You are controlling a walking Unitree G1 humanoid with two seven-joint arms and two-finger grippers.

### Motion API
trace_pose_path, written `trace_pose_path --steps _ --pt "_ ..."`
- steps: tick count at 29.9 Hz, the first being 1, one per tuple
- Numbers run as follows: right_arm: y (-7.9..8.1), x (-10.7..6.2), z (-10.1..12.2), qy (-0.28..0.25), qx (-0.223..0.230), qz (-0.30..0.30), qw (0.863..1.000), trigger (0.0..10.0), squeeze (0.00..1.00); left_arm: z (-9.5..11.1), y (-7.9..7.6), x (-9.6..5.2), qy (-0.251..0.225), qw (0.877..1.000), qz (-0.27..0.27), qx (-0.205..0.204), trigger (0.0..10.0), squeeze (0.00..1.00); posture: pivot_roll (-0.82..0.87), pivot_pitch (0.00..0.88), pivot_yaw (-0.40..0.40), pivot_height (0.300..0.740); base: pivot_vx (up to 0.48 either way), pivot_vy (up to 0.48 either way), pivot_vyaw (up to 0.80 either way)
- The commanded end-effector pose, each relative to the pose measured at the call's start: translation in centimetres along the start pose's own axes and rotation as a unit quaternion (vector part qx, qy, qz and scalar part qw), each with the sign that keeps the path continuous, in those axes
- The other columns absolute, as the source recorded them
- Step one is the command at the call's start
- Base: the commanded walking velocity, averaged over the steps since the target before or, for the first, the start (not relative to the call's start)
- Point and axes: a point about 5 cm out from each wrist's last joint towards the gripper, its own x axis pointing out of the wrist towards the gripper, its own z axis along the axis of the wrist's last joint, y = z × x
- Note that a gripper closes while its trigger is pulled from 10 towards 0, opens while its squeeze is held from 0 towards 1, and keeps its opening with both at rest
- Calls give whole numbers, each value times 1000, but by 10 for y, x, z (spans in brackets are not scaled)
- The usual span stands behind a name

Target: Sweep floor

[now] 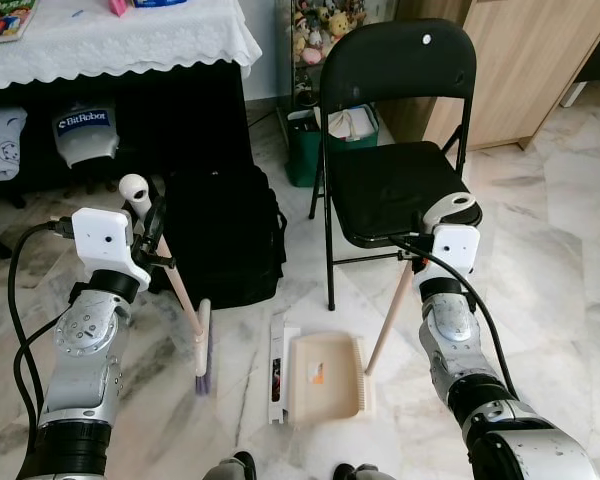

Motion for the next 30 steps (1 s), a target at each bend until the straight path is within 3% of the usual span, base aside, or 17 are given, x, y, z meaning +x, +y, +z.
trace_pose_path --steps 1,9,17,24,30 --pt "-2 2 3 -6 -1 -1 1000 10000 0 7 -1 0 -13 1000 -6 -2 10000 0 81 228 13 740 0 0 0" --pt "-5 -2 -2 -3 -6 6 1000 10000 0 8 -1 -1 -13 1000 -6 -6 10000 0 79 234 12 740 0 0 0" --pt "-16 1 8 -33 -20 -15 999 10000 0 11 -1 0 -19 1000 -4 -9 10000 0 75 237 8 740 0 0 0" --pt "-21 0 15 -62 -59 -21 996 10000 0 11 -1 1 -20 1000 -1 -12 10000 0 70 236 9 740 0 0 0" --pt "-19 -4 8 -52 -79 -7 995 10000 0 11 -2 1 -21 1000 0 -16 10000 0 69 237 9 740 0 0 0"
